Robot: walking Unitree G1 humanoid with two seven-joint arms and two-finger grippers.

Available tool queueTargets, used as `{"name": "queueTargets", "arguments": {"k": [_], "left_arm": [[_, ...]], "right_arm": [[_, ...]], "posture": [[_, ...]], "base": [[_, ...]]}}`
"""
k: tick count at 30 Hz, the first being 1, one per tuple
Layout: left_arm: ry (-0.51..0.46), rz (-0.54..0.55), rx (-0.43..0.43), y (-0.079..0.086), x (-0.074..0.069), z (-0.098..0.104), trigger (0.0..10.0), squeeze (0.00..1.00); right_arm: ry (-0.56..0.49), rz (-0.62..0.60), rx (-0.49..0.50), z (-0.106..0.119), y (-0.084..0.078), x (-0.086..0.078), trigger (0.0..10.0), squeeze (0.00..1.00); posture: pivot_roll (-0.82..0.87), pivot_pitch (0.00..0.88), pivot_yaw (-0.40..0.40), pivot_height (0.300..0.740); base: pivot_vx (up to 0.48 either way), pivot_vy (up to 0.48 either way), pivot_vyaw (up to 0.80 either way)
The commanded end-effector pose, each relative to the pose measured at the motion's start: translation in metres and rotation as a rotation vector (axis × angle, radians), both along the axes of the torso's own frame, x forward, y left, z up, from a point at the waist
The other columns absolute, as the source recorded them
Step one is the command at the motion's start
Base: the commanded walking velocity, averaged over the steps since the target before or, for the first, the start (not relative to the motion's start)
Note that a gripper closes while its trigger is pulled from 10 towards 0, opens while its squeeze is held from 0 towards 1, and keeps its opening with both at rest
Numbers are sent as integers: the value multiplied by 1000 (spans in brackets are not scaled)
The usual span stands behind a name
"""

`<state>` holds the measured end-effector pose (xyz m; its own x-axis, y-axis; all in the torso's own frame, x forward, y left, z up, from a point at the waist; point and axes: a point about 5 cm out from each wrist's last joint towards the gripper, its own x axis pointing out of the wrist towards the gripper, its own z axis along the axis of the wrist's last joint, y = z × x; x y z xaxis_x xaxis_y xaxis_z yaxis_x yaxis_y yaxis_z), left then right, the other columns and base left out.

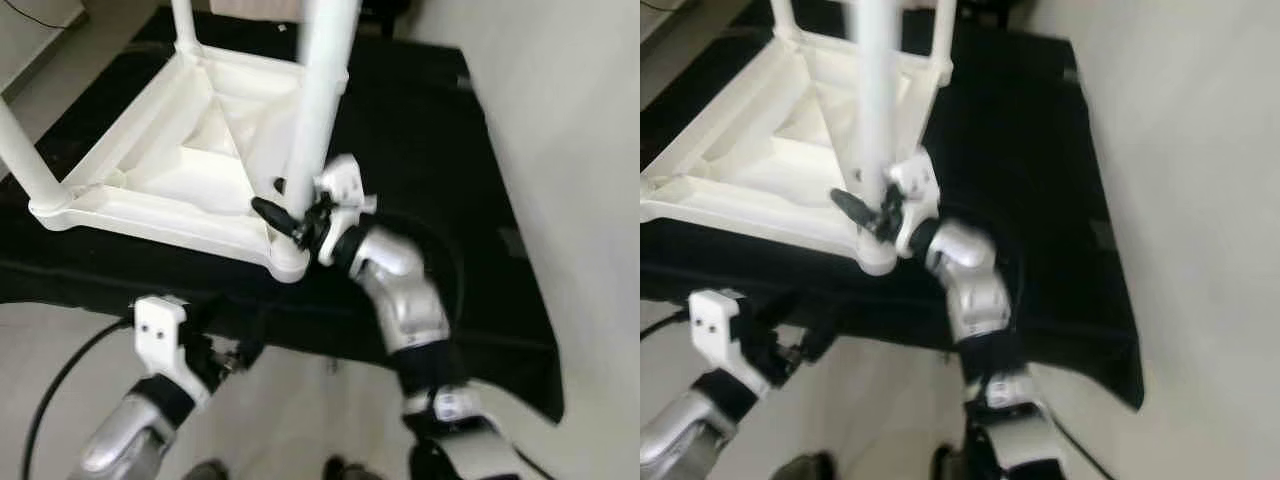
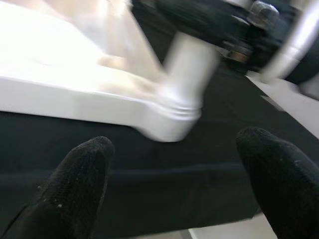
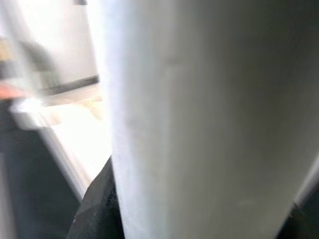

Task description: Building children table

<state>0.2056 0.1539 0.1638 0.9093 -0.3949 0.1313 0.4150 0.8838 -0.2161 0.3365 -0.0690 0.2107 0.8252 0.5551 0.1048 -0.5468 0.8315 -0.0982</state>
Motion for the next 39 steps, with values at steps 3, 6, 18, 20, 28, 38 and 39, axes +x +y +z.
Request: {"name": "queueTargets", "arguments": {"k": [3,6,18,20,28,38,39], "left_arm": [[27,-19,12,3,4,-8,10000,0],[28,-17,17,3,6,-9,10000,0],[22,-9,14,2,5,-10,10000,0],[22,-12,12,1,4,-11,10000,0],[21,-14,10,-2,2,-10,10000,0],[27,-15,10,-5,-8,-6,10000,0],[28,-15,10,-6,-9,-5,10000,0]], "right_arm": [[128,-71,-37,-41,9,-4,0,0],[140,-37,-47,-39,17,1,0,0],[59,450,45,4,44,-17,10000,1000],[-50,650,-24,23,43,-15,10000,1000],[-116,818,-187,30,44,-2,10000,0],[-40,1101,-221,33,58,7,10000,0],[-28,1119,-217,32,59,7,10000,0]], "posture": [[2,162,-81,740],[11,144,-87,740],[33,138,-99,740],[39,143,-104,740],[61,159,-109,740],[108,223,-123,740],[108,223,-123,740]], "base": [[0,0,0],[0,0,0],[0,0,0],[0,0,0],[0,0,0],[0,0,0],[0,0,0]]}}
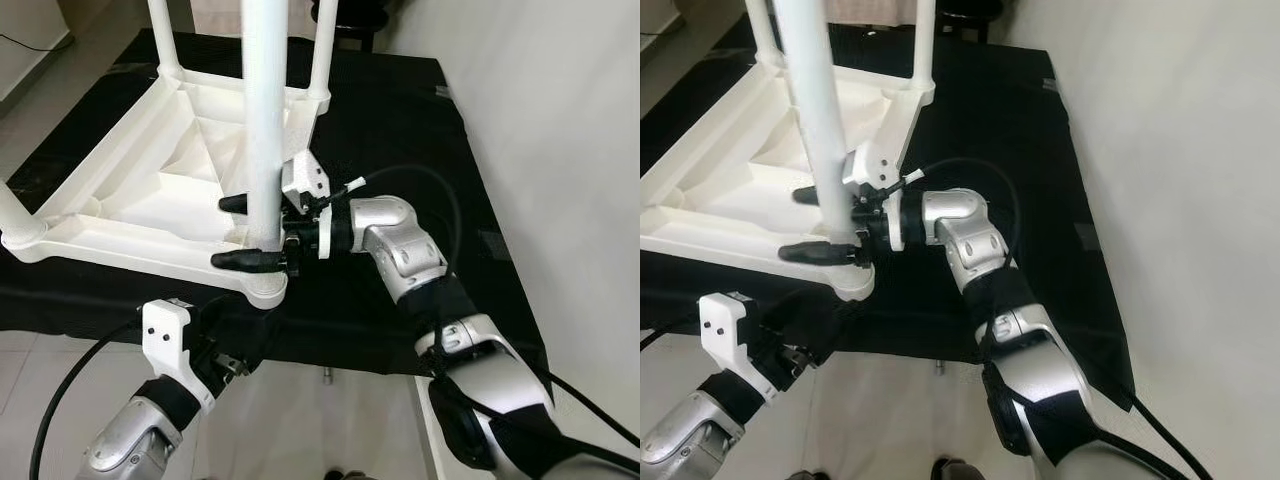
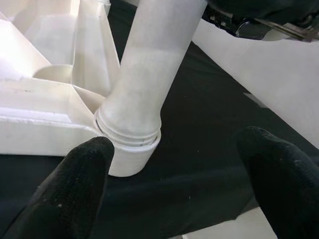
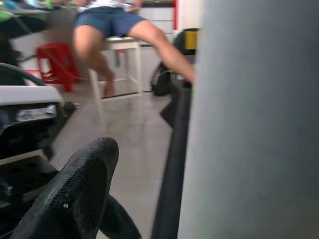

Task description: Building children table

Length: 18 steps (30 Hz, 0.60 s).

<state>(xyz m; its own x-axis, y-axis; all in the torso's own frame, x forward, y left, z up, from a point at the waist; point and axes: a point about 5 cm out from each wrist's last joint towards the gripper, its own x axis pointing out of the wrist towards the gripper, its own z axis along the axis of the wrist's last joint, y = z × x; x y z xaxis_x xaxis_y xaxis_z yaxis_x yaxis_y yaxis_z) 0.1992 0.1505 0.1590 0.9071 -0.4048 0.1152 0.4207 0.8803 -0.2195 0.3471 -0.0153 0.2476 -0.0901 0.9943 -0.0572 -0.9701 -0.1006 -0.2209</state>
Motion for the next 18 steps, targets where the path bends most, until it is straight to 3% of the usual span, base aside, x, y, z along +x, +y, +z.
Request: {"name": "queueTargets", "arguments": {"k": [1,2,3,4,11,18], "left_arm": [[12,-5,6,-2,-3,-1,10000,0],[13,-5,5,-2,-4,0,10000,0],[14,-5,5,-3,-4,0,10000,0],[14,-5,4,-3,-5,0,10000,0],[18,-4,3,-4,-6,1,10000,0],[18,-2,0,-4,-4,1,10000,0]], "right_arm": [[15,54,-17,-5,5,-3,10000,0],[33,76,-25,-7,6,-3,6157,0],[44,91,-30,-8,7,-2,6157,0],[52,90,-37,-10,7,-1,0,0],[72,78,-53,-16,6,4,0,0],[29,-59,-21,-16,-12,13,0,0]], "posture": [[108,223,-123,740],[110,230,-124,740],[111,231,-124,740],[114,237,-126,740],[116,241,-126,740],[86,229,-130,740]], "base": [[0,0,0],[0,0,0],[0,0,0],[0,0,0],[0,0,0],[0,0,0]]}}
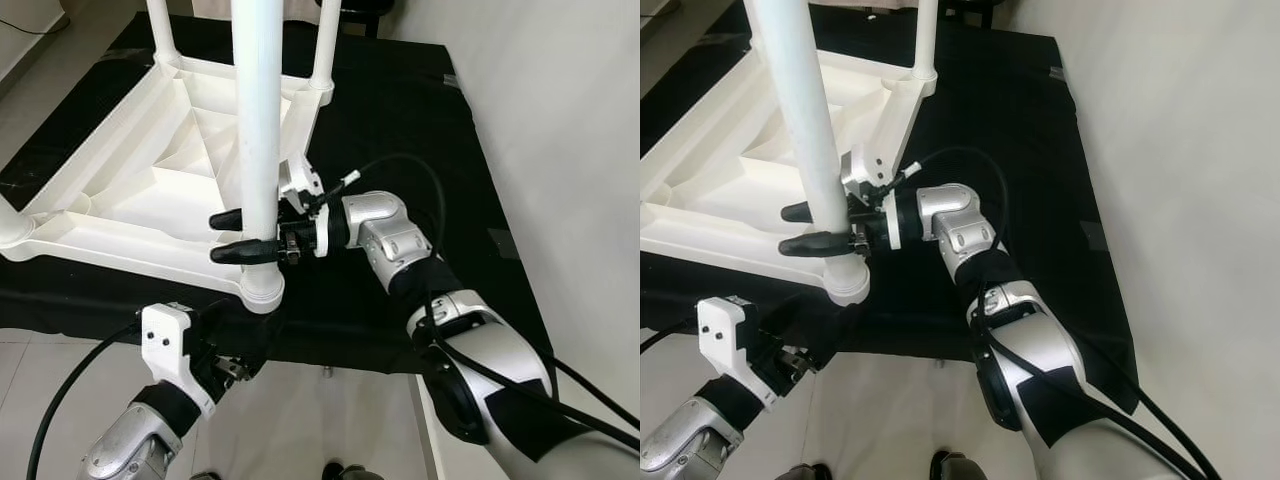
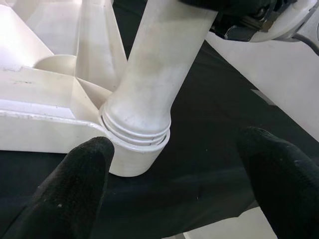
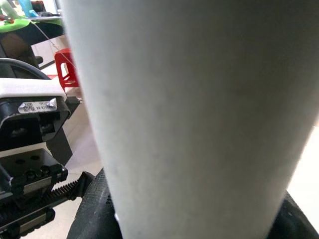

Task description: Building children table

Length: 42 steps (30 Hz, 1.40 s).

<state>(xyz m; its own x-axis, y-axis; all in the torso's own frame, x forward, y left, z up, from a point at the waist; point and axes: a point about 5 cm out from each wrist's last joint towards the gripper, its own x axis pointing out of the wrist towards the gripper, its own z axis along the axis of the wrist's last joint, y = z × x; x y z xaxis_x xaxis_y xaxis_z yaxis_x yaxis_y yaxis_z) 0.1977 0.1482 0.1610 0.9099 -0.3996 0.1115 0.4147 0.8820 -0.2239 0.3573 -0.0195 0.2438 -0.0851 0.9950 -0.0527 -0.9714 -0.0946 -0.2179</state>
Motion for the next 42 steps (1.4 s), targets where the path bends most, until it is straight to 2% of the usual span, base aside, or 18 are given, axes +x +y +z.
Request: {"name": "queueTargets", "arguments": {"k": [1,9,10,11,13,23,25,28,29,30,32,33,36,37,38,39,40,42], "left_arm": [[11,-7,2,-2,-2,-1,10000,0],[7,-4,1,2,2,-2,10000,0],[5,-3,3,4,4,-3,10000,0],[5,-3,3,4,4,-3,10000,0],[4,-4,9,7,10,-5,10000,0],[2,7,14,10,14,-6,10000,0],[-2,15,15,10,14,-6,10000,0],[-3,16,15,10,14,-6,10000,0],[-4,14,12,9,14,-6,10000,0],[-4,14,12,9,14,-6,10000,0],[-5,8,4,7,15,-6,10000,0],[-5,8,4,7,15,-6,10000,0],[-5,-2,-4,4,15,-7,10000,0],[-5,-2,-4,4,15,-7,10000,0],[-5,-3,-6,3,15,-6,10000,0],[-5,-3,-6,3,15,-6,10000,0],[-6,-3,-7,2,14,-6,10000,0],[-7,-3,-7,1,14,-6,10000,0]], "right_arm": [[14,-112,-16,-14,-16,5,0,0],[72,-442,14,-32,-39,7,0,0],[130,-807,45,-50,-45,0,0,0],[130,-807,45,-50,-45,0,0,0],[176,-1125,28,-75,-53,-31,0,0],[140,-1098,27,-74,-48,-28,0,0],[166,-993,27,-70,-36,-31,10000,0],[176,-898,42,-65,-29,-31,10000,0],[187,-758,71,-55,-21,-35,10000,1000],[187,-758,71,-55,-21,-35,10000,1000],[160,-497,108,-36,-19,-42,10000,1000],[160,-497,108,-36,-19,-42,10000,1000],[69,-141,7,-25,-40,-39,10000,1000],[69,-141,7,-25,-40,-39,10000,1000],[59,-35,-54,-25,-46,-39,10000,576],[59,-35,-54,-25,-46,-39,10000,576],[73,17,-97,-25,-49,-35,10000,0],[86,42,-120,-24,-50,-33,10000,0]], "posture": [[79,227,-130,740],[41,205,-126,740],[21,197,-113,740],[21,197,-113,740],[4,167,-98,740],[18,161,-109,740],[18,162,-109,740],[19,164,-109,740],[15,163,-109,740],[15,163,-109,740],[9,161,-107,740],[9,161,-107,740],[12,154,-126,740],[12,154,-126,740],[19,151,-137,740],[19,151,-137,740],[28,154,-142,740],[29,155,-143,740]], "base": [[0,0,0],[0,0,0],[0,0,0],[0,0,0],[0,0,0],[0,0,0],[0,0,0],[0,0,0],[0,0,0],[0,0,0],[0,0,0],[0,0,0],[0,0,0],[0,0,0],[0,0,0],[0,0,0],[0,0,0],[0,0,0]]}}
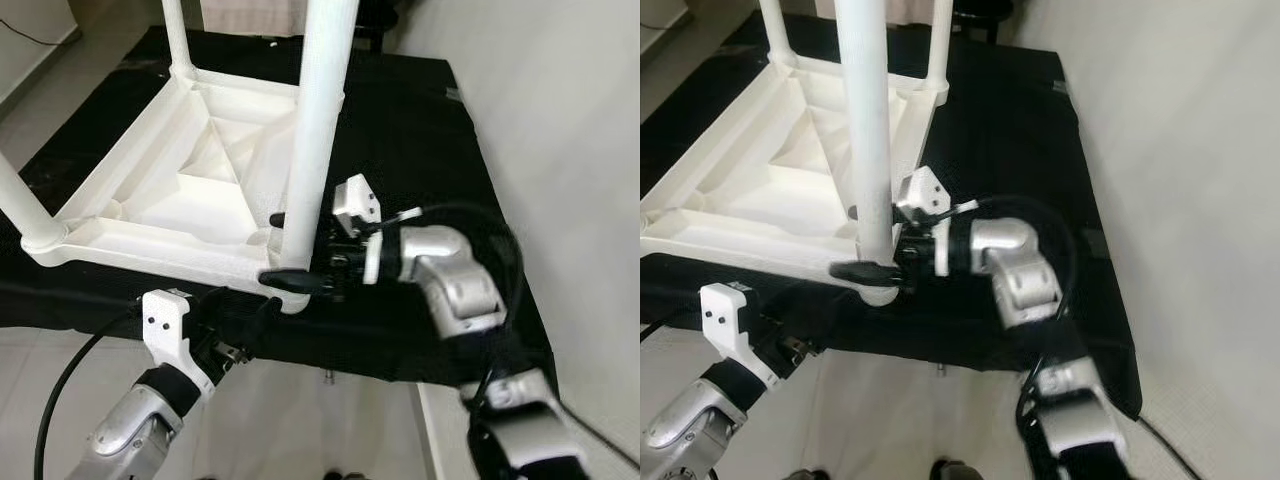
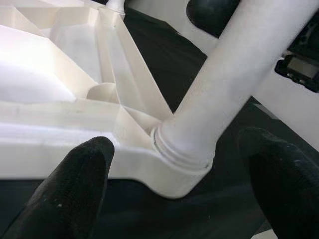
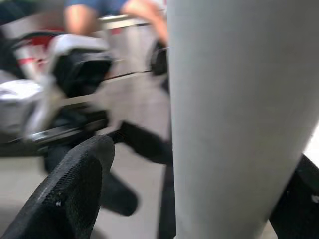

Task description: Building children table

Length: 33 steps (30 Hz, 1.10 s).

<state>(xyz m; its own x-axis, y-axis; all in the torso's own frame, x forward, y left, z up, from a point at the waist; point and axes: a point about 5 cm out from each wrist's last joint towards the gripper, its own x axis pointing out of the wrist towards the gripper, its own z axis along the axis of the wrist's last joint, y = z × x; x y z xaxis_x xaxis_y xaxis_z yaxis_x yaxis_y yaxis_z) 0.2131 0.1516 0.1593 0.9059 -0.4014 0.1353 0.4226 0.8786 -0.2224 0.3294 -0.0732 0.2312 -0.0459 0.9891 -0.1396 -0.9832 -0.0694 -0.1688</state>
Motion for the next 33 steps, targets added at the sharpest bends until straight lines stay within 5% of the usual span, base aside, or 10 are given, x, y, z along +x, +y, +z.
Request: {"name": "queueTargets", "arguments": {"k": [1,8,9,10,11,26,28,30,32,33], "left_arm": [[16,0,2,-2,-2,-5,10000,0],[16,5,1,-4,-8,-4,10000,0],[19,4,1,-5,-9,-4,10000,0],[19,4,1,-5,-9,-4,10000,0],[21,3,1,-5,-10,-4,10000,0],[31,-3,5,-4,-13,-4,10000,0],[32,-3,6,-4,-13,-4,10000,0],[32,0,12,-1,-12,-5,10000,0],[32,0,12,-1,-12,-5,10000,0],[32,3,16,1,-12,-5,10000,0]], "right_arm": [[48,84,-27,-12,4,-5,10000,0],[59,44,-27,-11,26,14,10000,0],[75,57,-23,-13,29,14,3176,0],[75,57,-23,-13,29,14,3176,0],[88,65,-19,-14,30,14,78,0],[78,2,-43,-30,14,23,0,0],[59,-88,-38,-32,7,27,0,0],[63,-474,-50,-48,-5,35,0,0],[63,-474,-50,-48,-5,35,0,0],[100,-919,-7,-58,-18,39,0,0]], "posture": [[29,155,-143,740],[59,169,-142,740],[62,172,-142,740],[62,172,-142,740],[63,173,-142,740],[59,183,-127,740],[51,182,-130,740],[49,180,-139,740],[49,180,-139,740],[37,179,-131,740]], "base": [[0,0,0],[0,0,0],[0,0,0],[0,0,0],[0,0,0],[0,0,0],[0,0,0],[0,0,0],[0,0,0],[0,0,0]]}}
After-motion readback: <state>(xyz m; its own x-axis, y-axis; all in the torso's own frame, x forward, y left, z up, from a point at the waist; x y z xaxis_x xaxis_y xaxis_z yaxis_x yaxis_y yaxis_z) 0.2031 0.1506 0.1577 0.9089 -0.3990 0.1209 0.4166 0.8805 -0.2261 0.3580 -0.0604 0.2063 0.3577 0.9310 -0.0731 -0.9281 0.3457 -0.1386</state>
